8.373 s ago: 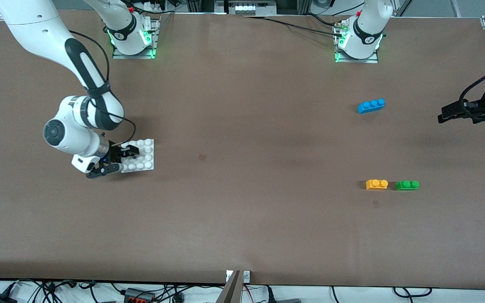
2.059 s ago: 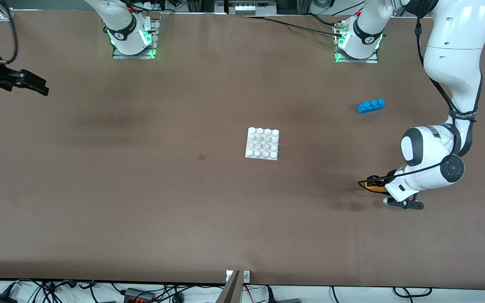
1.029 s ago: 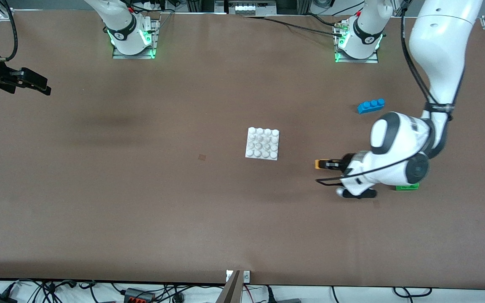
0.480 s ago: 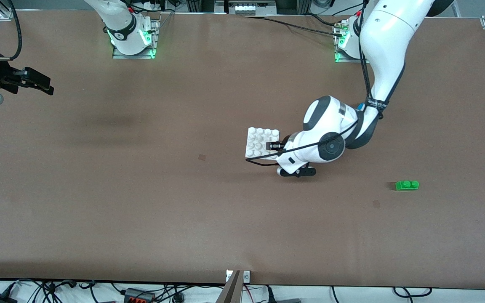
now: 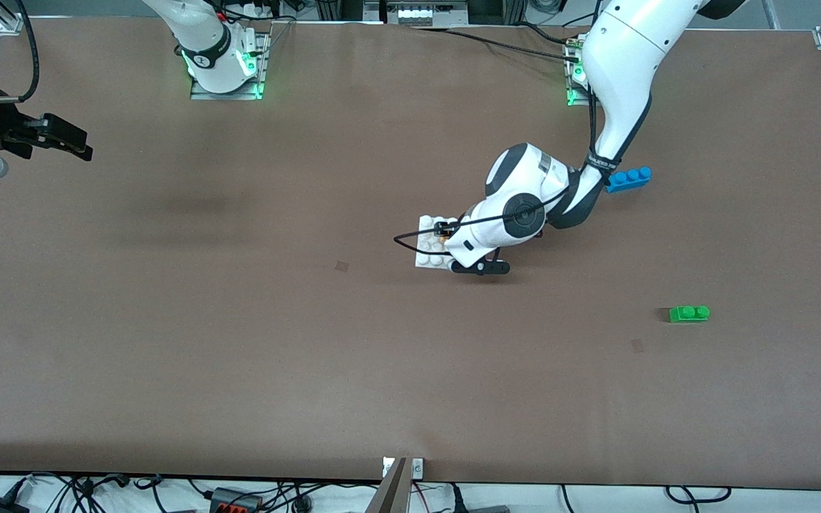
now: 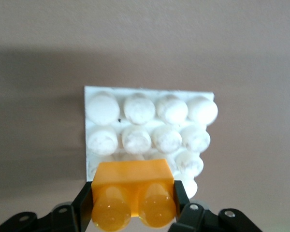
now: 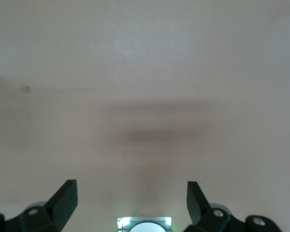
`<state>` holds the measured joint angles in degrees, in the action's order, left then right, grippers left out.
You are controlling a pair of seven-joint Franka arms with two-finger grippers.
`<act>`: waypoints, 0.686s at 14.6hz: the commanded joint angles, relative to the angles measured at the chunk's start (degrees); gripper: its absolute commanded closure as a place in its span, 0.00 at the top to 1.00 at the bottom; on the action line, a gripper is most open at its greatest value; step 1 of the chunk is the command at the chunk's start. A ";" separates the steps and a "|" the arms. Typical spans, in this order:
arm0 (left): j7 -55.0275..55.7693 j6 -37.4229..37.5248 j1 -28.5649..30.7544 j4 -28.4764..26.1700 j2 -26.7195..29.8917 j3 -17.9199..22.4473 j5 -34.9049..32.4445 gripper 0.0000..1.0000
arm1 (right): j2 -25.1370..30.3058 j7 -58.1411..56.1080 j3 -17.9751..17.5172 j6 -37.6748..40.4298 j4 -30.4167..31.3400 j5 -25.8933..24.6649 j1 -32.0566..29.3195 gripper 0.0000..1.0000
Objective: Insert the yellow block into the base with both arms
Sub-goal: 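Lower the yellow brick onto the plate studs and press it down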
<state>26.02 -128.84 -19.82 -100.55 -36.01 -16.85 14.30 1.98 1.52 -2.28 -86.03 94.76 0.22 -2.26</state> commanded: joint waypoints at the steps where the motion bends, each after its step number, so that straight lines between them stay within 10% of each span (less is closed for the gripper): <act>1: 0.26 -1.06 -1.27 -2.46 2.44 0.41 0.29 0.45 | -0.31 -0.37 -0.01 0.86 -1.07 0.66 0.06 1.00; 10: 0.26 -5.55 -2.68 -2.20 0.50 0.50 -2.25 0.45 | -0.31 -0.29 -0.01 0.86 -1.07 0.66 0.06 1.00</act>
<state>26.02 -132.88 -21.92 -101.76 -35.76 -16.85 13.58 1.98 1.52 -2.28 -86.03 94.76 0.22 -2.25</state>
